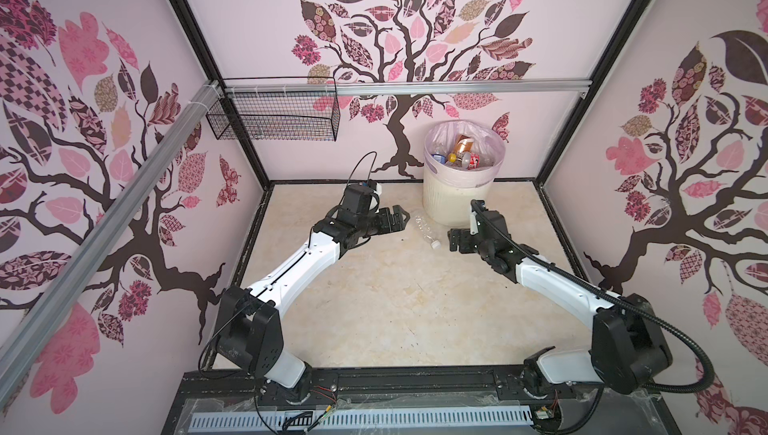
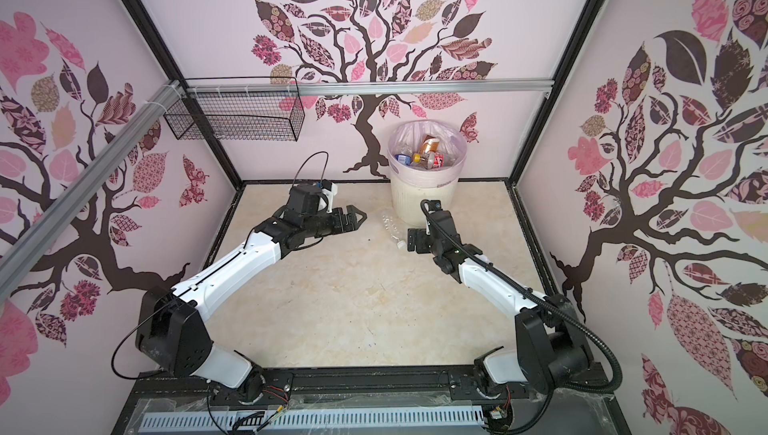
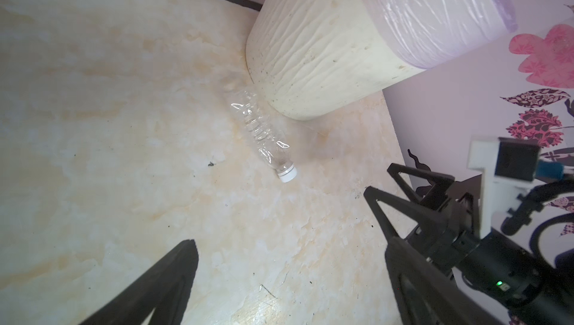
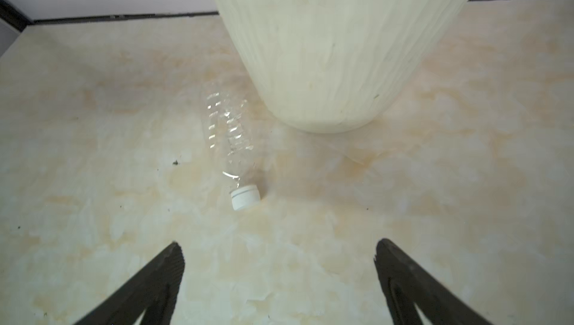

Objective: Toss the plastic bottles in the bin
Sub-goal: 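Lower the right gripper onto the crushed white-capped bottle and close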

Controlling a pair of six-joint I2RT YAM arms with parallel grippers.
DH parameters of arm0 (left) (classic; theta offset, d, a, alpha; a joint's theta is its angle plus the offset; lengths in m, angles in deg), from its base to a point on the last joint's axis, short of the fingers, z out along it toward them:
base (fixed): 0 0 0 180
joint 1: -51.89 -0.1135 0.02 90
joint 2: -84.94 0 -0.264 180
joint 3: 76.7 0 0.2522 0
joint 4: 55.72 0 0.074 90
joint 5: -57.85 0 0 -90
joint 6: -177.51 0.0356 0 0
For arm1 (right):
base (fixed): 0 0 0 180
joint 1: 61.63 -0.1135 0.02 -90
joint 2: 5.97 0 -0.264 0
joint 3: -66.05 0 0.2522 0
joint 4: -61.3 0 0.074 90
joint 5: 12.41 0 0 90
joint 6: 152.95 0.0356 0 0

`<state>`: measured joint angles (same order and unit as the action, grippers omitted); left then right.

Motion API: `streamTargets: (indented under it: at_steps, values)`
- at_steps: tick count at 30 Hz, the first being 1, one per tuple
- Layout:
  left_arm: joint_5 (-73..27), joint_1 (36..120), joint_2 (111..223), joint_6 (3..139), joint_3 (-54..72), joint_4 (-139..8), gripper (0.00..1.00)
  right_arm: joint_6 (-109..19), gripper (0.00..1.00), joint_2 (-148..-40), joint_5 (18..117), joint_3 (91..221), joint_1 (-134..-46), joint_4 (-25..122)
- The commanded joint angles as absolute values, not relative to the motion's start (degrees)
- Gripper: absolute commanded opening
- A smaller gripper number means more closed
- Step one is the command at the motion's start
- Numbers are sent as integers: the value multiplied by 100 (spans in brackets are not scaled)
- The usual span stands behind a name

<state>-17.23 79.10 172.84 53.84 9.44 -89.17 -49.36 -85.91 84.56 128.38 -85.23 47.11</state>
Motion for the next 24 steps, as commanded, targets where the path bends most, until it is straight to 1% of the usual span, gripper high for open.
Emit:
streamTargets:
  at_steps: [1, 7, 11, 16, 21, 24]
  values:
    - [-1536, 7822, 17092, 5140, 730, -8782, 98, -4765, 96, -9046, 8545, 12911, -8501, 5491]
    - [-1536, 7739, 16997, 5159, 611, -8837, 98, -4932, 92, -10092, 8336, 13390, -8510, 5638]
    - [-1453, 7620, 16997, 5183, 574, -8872, 98, -5013, 91, -10532, 8186, 13653, -8633, 5711]
    - [-1298, 7408, 16972, 5144, 500, -8828, 98, -5140, 94, -10999, 8190, 13997, -8832, 5780]
    - [-1211, 7264, 16965, 5163, 439, -8807, 98, -5167, 98, -11618, 8296, 14618, -8935, 5573]
    - [-1256, 7238, 16949, 5232, 401, -8811, 98, -5170, 98, -12002, 8419, 15002, -8984, 5431]
